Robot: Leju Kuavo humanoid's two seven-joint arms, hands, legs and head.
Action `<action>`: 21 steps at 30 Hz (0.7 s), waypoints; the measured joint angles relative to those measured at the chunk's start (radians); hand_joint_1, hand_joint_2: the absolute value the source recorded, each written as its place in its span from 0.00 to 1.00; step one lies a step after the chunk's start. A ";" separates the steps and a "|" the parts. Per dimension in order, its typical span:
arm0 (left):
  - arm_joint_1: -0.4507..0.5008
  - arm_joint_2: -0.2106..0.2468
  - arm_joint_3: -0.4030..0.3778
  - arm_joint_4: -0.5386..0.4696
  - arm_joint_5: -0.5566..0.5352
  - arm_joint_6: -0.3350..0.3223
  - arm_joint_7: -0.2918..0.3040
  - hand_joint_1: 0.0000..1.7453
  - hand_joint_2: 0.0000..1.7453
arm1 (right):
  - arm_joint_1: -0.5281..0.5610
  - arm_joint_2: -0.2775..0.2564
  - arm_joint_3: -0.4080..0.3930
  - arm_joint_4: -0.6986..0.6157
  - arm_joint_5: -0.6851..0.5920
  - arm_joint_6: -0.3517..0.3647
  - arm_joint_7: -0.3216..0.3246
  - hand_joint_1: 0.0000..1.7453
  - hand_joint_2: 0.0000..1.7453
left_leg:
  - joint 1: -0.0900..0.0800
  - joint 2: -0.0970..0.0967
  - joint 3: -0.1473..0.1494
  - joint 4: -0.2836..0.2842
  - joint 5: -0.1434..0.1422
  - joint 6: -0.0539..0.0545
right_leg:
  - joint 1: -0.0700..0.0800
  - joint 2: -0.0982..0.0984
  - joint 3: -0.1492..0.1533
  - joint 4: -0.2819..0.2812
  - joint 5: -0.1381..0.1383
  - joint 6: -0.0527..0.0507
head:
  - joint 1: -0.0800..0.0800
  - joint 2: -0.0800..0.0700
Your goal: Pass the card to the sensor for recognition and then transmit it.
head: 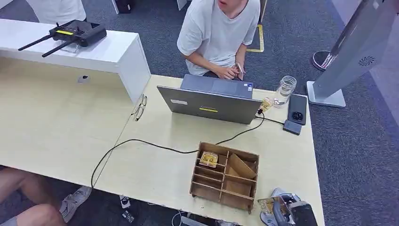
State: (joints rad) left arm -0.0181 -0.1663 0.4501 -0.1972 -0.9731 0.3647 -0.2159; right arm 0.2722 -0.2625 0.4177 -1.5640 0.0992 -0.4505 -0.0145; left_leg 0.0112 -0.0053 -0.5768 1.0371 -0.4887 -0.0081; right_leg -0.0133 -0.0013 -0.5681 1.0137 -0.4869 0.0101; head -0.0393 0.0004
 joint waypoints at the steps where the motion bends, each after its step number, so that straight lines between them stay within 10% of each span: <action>1: 0.000 0.000 0.000 0.000 0.000 0.000 0.001 0.00 0.00 | -0.001 0.001 -0.002 0.003 0.001 0.000 0.003 1.00 1.00 | 0.000 0.000 0.000 0.000 0.000 0.000 | 0.000 0.000 0.000 0.000 0.000 0.000 | 0.000 0.000; 21: -0.005 -0.002 0.000 0.000 0.000 -0.002 0.036 0.00 0.00 | -0.017 0.030 -0.049 0.063 0.114 0.008 0.038 1.00 1.00 | 0.000 0.000 0.000 0.000 0.000 0.000 | 0.000 0.000 0.000 0.000 0.000 0.000 | 0.000 0.000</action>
State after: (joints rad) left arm -0.0231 -0.1686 0.4501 -0.1972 -0.9728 0.3624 -0.1797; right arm 0.2551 -0.2327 0.3685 -1.5007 0.2133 -0.4429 0.0233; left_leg 0.0112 -0.0053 -0.5768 1.0371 -0.4887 -0.0081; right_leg -0.0133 -0.0013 -0.5681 1.0137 -0.4869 0.0101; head -0.0393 0.0004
